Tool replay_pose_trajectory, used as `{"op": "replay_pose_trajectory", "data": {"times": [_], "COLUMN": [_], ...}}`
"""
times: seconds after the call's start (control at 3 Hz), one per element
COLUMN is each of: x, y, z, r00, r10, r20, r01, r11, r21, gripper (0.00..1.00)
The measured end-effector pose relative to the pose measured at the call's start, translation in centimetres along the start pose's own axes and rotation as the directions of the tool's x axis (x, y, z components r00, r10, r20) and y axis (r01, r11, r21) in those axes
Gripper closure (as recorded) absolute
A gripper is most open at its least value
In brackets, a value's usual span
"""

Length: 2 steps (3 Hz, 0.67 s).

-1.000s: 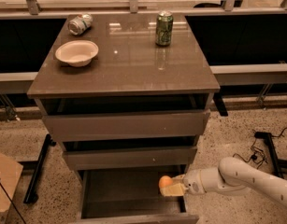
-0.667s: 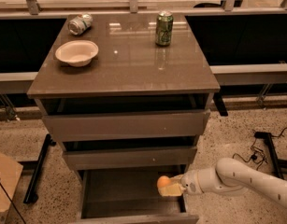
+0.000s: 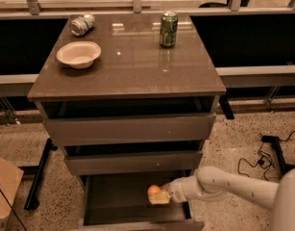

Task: Place orange into bottom drawer

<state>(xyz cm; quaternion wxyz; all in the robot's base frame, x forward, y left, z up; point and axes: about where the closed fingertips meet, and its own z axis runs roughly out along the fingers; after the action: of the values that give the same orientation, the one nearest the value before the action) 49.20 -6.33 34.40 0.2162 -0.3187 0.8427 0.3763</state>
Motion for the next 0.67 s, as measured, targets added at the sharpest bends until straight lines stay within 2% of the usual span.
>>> {"op": "replay_pose_trajectory", "data": {"times": [0.33, 0.67], "x": [1.2, 1.8], "y": [-2.0, -4.0], "z": [5.0, 8.9], "r00": [0.999, 0.997], "r10": [0.02, 0.059], "r20": [-0.039, -0.047], "r01": [-0.018, -0.057], "r11": [0.9993, 0.9968], "r21": [0.034, 0.056], "gripper": [1.0, 1.0]}}
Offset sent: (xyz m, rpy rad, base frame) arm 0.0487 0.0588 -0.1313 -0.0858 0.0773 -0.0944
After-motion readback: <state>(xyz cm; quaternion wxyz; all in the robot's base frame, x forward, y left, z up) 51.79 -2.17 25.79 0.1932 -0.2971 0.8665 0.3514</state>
